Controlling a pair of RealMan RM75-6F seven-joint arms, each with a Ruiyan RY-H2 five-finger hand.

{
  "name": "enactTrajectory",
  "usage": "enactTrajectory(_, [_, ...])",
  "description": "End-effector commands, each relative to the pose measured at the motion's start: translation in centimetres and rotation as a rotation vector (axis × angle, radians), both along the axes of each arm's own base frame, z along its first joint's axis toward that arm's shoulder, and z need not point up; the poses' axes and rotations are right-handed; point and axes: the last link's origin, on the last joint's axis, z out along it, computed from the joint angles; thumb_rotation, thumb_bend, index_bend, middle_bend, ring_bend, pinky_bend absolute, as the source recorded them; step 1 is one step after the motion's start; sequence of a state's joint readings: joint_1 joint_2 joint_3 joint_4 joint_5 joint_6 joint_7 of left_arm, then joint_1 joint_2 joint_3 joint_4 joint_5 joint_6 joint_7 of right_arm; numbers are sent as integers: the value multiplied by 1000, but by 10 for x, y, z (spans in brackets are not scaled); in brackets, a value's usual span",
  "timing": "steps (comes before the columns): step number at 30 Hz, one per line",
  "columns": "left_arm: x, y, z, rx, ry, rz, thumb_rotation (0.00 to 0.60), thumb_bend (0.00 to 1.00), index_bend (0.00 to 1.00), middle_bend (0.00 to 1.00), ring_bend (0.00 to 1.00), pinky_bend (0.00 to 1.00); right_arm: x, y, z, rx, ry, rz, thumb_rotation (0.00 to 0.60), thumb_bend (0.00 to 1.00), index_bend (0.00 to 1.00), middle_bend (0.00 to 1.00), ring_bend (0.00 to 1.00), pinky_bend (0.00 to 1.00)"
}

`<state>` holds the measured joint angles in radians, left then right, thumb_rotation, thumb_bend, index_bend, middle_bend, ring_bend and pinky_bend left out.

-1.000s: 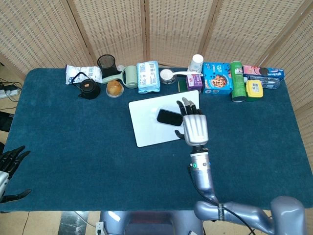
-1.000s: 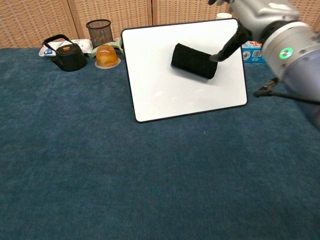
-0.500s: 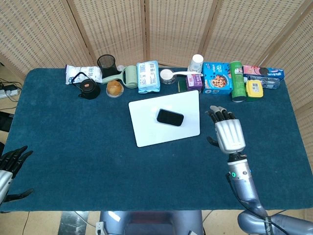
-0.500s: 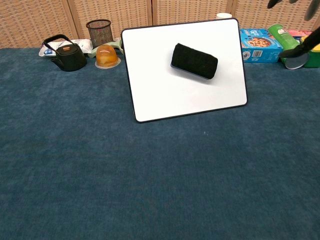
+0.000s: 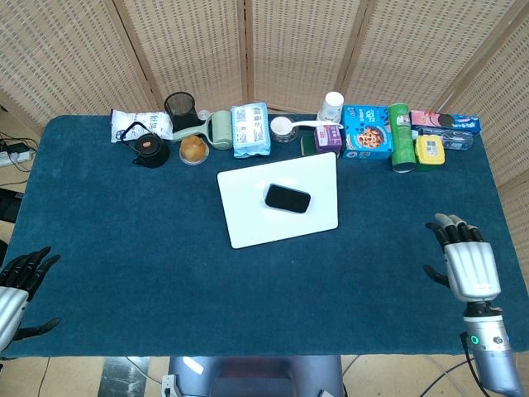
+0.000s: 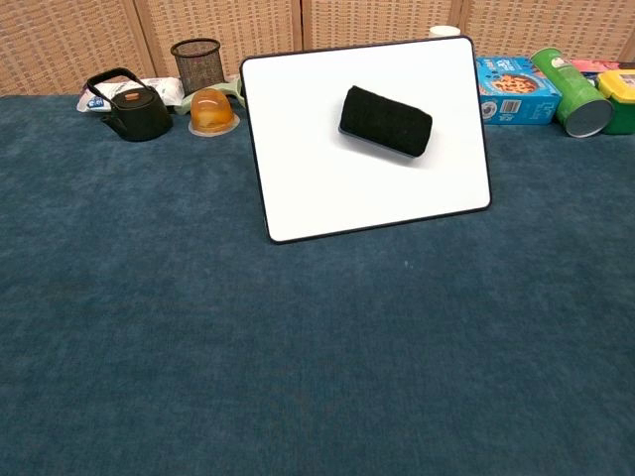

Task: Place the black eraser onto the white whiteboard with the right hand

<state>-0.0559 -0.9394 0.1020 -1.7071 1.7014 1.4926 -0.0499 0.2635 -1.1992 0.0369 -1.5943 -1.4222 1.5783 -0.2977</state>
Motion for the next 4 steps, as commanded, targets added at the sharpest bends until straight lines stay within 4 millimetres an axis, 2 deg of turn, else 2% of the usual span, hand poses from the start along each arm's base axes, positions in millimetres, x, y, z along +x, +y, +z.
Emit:
enactTrajectory(1, [1,-1,-2,4,2,-4,600,70,0,0,0,50,-15,23,11,-50,-20,-24,600,0,268,193,179,231])
enactTrajectory(4, [2,-2,-2,8,4,-5,600,70,0,0,0,50,-20,37,14,-40,-27,-48,600,0,194,148,120,174])
